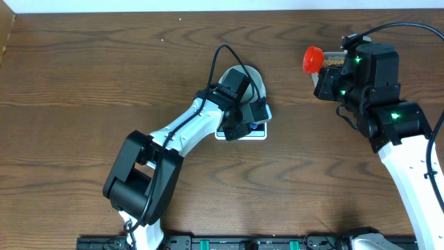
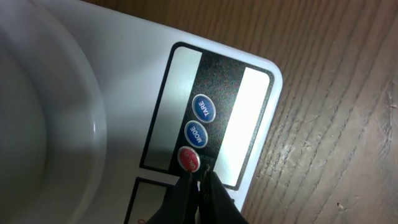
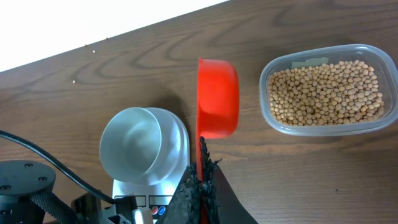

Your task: Scoop item into bowl and weigh 50g on scale

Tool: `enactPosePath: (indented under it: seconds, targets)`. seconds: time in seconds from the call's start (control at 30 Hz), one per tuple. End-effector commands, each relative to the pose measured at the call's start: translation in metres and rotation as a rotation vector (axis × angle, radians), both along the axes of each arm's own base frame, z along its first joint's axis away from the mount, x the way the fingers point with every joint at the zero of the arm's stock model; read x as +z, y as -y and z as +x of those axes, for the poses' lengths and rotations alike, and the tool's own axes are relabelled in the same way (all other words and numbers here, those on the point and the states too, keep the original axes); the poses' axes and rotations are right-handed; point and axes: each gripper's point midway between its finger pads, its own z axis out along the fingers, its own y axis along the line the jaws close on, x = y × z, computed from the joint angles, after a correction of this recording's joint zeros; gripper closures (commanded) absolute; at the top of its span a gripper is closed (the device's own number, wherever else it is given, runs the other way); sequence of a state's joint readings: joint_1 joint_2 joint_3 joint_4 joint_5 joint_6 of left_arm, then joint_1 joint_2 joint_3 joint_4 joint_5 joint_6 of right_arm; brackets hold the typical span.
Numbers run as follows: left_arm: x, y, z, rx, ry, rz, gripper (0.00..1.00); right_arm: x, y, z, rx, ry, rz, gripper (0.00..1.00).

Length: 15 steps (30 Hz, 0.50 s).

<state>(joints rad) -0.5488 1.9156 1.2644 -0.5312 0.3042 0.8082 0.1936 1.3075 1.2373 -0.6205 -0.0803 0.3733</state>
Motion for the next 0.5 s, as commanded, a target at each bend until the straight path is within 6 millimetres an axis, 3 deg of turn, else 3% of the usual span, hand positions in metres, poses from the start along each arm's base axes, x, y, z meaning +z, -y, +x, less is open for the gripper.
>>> enactPosePath:
  seconds: [0.0, 0.47]
  targets:
    - [-0.0074, -0.0016, -0.0001, 0.029, -0.016, 0.008, 0.93, 0.0108, 0.0037, 0.0036, -0.005, 0.029, -0.014, 0.99]
    - [-0.0051, 0.002, 0.0065, 0.085, -0.009, -0.014, 0.93, 0.0108, 0.0036, 0.0036, -0.005, 0.029, -0.013, 0.99]
